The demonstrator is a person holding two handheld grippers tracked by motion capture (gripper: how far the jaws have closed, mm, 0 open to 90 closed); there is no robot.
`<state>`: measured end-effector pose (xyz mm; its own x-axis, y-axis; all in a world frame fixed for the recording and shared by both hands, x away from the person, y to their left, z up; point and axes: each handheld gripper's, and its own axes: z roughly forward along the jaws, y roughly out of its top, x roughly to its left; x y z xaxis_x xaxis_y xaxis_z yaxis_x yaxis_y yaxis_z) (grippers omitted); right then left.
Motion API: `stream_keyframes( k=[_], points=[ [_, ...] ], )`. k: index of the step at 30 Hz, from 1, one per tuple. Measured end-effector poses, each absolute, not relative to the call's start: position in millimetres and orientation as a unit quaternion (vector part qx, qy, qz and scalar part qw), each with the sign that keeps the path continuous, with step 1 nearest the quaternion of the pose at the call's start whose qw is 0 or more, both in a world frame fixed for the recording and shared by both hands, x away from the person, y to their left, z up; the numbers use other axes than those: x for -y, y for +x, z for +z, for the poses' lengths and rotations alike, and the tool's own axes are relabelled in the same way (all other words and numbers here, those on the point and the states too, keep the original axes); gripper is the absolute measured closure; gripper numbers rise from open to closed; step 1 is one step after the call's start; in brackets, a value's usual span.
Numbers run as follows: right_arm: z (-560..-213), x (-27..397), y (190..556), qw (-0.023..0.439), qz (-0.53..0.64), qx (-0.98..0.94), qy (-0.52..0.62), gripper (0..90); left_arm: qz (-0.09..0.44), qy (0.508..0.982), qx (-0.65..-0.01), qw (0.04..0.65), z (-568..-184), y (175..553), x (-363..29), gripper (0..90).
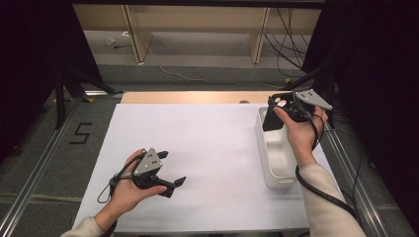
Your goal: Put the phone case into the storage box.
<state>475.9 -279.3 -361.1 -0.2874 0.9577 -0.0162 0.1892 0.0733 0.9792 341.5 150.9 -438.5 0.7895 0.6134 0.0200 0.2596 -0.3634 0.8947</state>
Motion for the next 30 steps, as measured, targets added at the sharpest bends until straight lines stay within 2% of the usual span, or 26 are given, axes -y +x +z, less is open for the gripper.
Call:
stream_keyframes(
  k=[30],
  points=[
    [-370, 280, 494, 0.376, 0.483, -0.635, 0.472, 15.1, 0.176, 0.807, -0.271, 0.495, -439, 342, -151, 0.0]
  ],
)
